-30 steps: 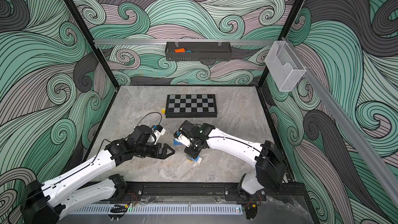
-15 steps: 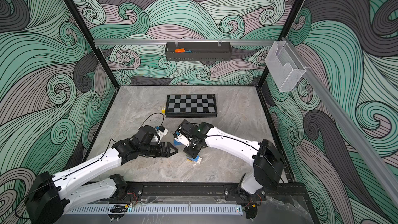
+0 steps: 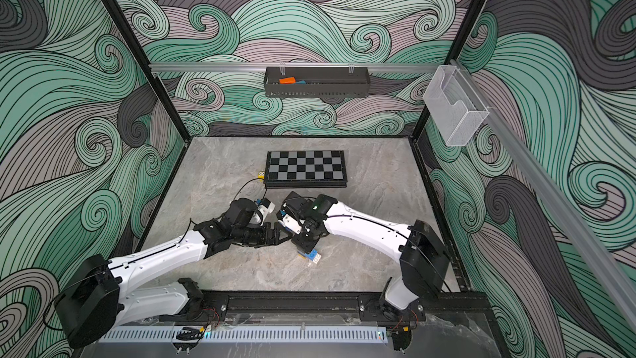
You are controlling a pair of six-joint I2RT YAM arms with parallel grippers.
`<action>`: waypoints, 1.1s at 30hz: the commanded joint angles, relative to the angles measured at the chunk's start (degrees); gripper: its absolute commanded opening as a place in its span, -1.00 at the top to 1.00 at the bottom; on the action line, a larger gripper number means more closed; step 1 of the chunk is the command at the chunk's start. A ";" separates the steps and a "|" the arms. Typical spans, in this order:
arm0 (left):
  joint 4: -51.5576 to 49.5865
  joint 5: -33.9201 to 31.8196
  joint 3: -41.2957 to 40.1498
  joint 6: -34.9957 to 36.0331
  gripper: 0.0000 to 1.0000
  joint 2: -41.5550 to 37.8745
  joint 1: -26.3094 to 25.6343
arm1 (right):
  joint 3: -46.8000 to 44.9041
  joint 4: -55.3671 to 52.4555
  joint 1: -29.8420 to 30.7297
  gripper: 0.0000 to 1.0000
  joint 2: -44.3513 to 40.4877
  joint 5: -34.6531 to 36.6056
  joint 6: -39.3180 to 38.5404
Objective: Assemble a giraffe with lego
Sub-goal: Assemble the lego brick with the lego brick.
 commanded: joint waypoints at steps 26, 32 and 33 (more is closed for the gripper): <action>1.39 -4.64 3.88 1.11 -0.71 11.34 -7.96 | -6.54 -1.89 0.92 0.44 4.25 -2.25 4.98; -1.76 -5.59 5.48 2.60 -0.70 11.36 -7.94 | -7.29 -0.76 0.89 0.22 2.95 -1.02 6.93; -2.02 -5.69 5.76 2.76 -0.70 11.21 -7.94 | -7.36 -0.59 0.86 0.14 2.50 -0.66 7.11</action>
